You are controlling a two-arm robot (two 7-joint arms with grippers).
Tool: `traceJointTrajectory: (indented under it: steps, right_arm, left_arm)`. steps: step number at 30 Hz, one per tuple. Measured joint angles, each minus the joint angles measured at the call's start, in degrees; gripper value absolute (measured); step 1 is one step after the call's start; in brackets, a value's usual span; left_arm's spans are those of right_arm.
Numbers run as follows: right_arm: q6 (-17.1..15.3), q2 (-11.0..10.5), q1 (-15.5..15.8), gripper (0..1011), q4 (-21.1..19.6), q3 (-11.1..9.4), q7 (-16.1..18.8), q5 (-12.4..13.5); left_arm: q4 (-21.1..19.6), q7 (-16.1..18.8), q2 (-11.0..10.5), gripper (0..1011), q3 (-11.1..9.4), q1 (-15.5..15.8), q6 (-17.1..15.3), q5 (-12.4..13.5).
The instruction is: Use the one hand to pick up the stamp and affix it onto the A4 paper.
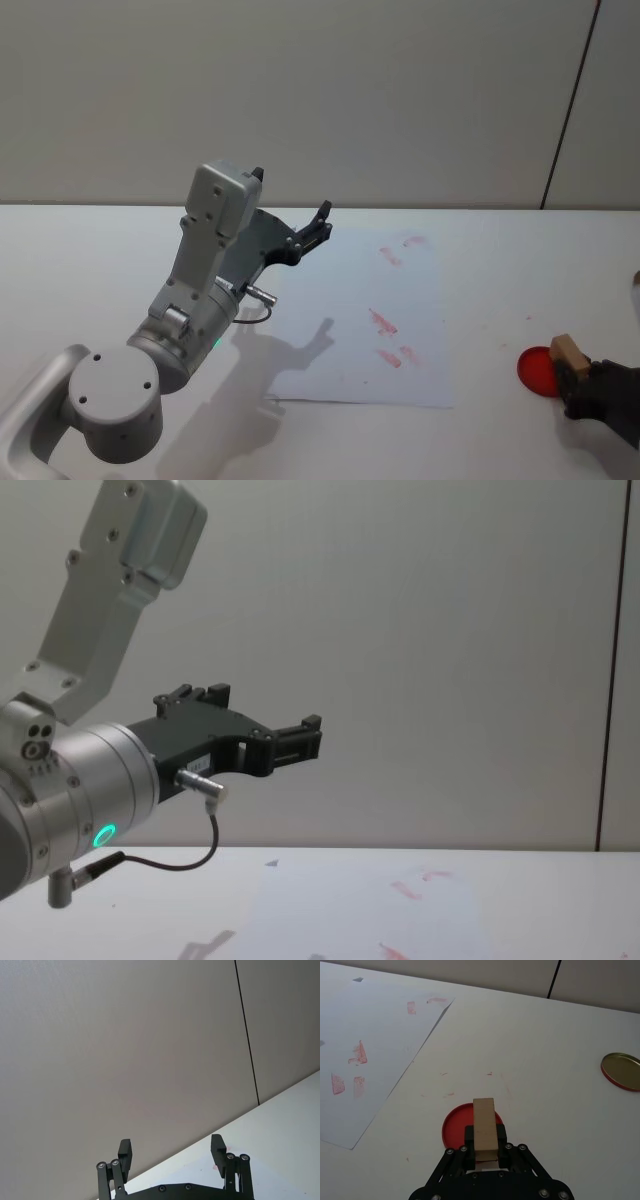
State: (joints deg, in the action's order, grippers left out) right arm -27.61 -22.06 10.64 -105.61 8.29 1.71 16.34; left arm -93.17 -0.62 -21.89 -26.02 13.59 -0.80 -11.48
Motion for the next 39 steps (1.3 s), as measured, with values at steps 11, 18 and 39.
traceJointTrajectory:
  steps: [11,18,39]
  right_arm:
    - [0.0,0.1,-0.1,389,0.3,0.1,0.1,-0.3]
    - [0.0,0.1,-0.1,611,0.4,0.1,0.2,-0.3]
    - [0.7,0.3,0.2,1001,0.1,0.1,0.1,-0.4]
  left_arm:
    - [0.0,0.0,0.0,1003,0.0,0.0,0.0,0.0]
    - [0.0,0.0,0.0,1003,0.0,0.0,0.0,0.0]
    - [0.0,0.0,0.0,1003,0.0,0.0,0.0,0.0]
